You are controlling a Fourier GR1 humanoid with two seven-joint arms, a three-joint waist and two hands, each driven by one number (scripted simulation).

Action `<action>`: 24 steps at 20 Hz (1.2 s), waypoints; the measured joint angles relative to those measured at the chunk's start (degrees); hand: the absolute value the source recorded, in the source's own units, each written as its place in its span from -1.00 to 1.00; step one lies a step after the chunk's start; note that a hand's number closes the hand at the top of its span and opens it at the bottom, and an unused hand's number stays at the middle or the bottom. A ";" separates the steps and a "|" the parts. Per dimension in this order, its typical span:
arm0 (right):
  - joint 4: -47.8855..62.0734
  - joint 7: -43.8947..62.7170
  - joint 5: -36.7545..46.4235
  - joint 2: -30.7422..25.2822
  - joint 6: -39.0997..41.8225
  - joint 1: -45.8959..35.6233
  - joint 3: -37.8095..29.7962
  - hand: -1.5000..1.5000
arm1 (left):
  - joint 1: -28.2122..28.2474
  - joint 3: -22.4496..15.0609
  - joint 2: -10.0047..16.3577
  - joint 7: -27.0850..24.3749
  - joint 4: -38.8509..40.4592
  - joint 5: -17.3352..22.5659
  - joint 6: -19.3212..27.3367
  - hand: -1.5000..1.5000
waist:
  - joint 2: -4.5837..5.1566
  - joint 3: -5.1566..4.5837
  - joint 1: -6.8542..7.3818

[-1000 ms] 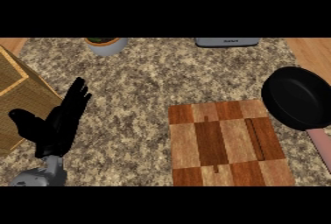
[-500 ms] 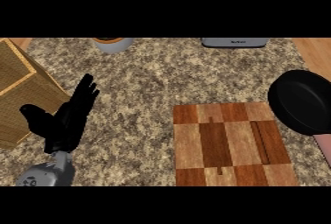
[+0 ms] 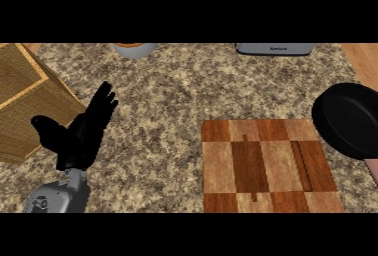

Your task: Pick the squash from the cutting board and place it in the pot

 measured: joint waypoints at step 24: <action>28.45 -6.24 -2.20 17.63 -5.09 -20.05 2.96 -1.00 | 2.25 2.10 0.75 1.42 -2.60 0.27 -2.20 0.00 | -0.15 0.10 -0.67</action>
